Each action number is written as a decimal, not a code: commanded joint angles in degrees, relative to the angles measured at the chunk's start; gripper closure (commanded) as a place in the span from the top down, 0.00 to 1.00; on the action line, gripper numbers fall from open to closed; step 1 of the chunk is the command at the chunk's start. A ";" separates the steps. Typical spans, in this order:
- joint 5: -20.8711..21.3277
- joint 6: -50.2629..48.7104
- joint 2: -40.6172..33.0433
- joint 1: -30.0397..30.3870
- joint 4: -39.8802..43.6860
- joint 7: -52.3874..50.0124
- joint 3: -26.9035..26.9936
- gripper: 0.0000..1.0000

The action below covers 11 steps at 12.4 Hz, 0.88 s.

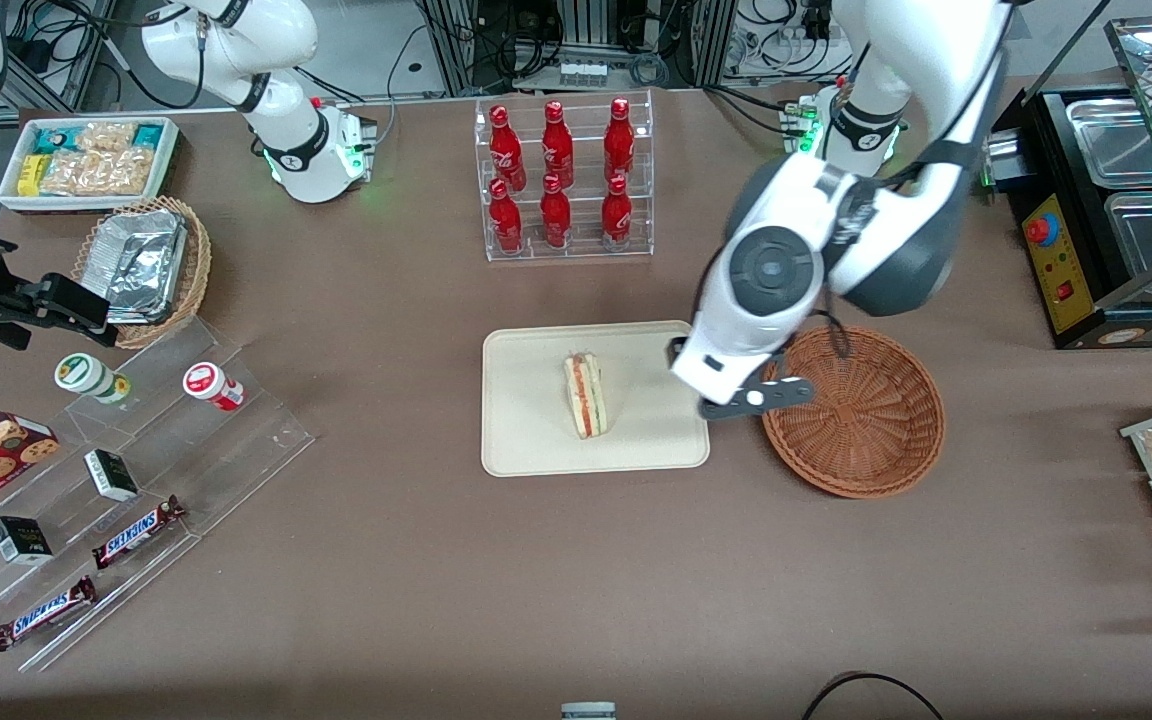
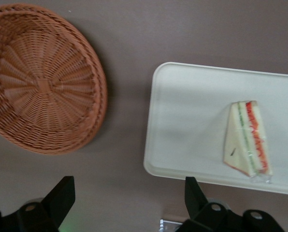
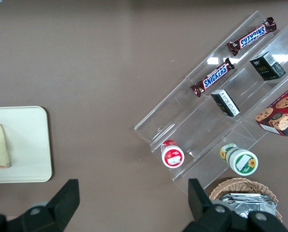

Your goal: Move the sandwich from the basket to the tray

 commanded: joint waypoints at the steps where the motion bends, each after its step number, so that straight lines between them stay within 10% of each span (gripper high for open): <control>1: 0.47 -2.58 -5.58 3.26 -4.01 5.24 -0.39 1.00; 11: 1.88 -17.17 -17.70 26.02 -4.80 30.19 -7.42 1.00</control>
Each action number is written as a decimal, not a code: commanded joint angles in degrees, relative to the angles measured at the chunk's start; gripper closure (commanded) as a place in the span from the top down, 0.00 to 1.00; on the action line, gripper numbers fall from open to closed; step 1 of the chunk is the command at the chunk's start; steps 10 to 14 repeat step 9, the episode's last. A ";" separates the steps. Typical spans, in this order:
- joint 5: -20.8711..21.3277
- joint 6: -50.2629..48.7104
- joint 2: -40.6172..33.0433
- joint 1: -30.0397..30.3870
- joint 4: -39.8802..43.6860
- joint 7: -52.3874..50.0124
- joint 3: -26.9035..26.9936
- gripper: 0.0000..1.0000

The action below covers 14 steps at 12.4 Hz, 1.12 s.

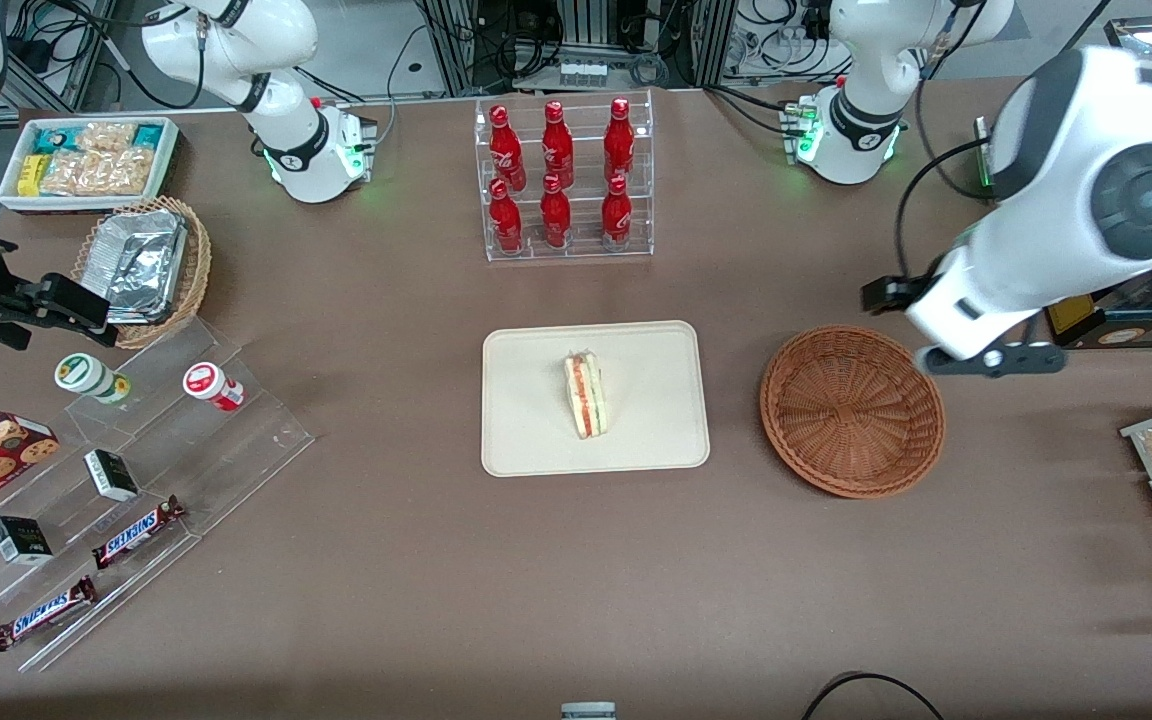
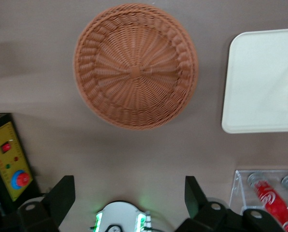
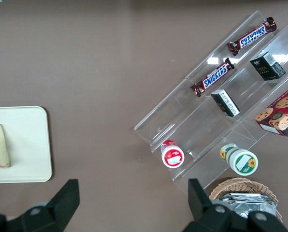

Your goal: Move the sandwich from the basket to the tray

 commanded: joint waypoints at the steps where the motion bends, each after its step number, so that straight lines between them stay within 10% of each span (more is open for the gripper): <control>1: 0.47 -2.48 -5.04 4.50 -2.12 5.91 -1.23 1.00; 14: 0.65 -3.89 -8.92 4.77 -1.68 9.70 7.73 1.00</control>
